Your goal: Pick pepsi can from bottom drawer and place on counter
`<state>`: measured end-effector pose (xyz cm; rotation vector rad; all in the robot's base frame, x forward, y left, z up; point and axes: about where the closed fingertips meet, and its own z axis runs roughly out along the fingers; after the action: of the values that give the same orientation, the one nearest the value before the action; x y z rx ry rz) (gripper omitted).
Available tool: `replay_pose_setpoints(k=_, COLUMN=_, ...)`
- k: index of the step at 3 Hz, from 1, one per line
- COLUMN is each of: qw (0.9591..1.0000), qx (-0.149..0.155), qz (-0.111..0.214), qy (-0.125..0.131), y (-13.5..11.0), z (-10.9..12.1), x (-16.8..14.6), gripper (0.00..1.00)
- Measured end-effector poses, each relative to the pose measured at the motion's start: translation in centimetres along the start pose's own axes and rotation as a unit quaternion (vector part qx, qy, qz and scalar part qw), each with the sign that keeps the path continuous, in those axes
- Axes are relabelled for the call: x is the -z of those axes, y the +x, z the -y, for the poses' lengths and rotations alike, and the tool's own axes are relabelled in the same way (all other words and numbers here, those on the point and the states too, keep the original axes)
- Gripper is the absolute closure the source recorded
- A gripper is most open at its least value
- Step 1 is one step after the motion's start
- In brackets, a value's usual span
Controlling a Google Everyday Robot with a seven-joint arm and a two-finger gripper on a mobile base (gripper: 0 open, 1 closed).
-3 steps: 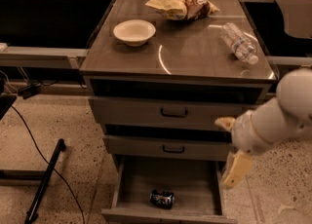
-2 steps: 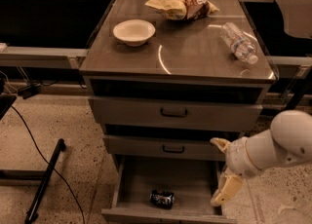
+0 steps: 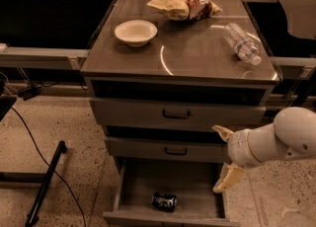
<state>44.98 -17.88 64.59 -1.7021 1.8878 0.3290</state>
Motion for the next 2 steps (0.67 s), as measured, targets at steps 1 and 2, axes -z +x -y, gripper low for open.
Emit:
replay_pose_setpoints(k=1, qw=0.9977, qx=-0.037, qz=0.054, qy=0.015, y=-1.1, z=-0.8, x=-4.1, gripper=0.0)
replay_pose_setpoints(k=2, qw=0.9899, qx=-0.045, qz=0.121, qy=0.057, y=-0.2, z=-1.2, x=-9.9, gripper=0.0)
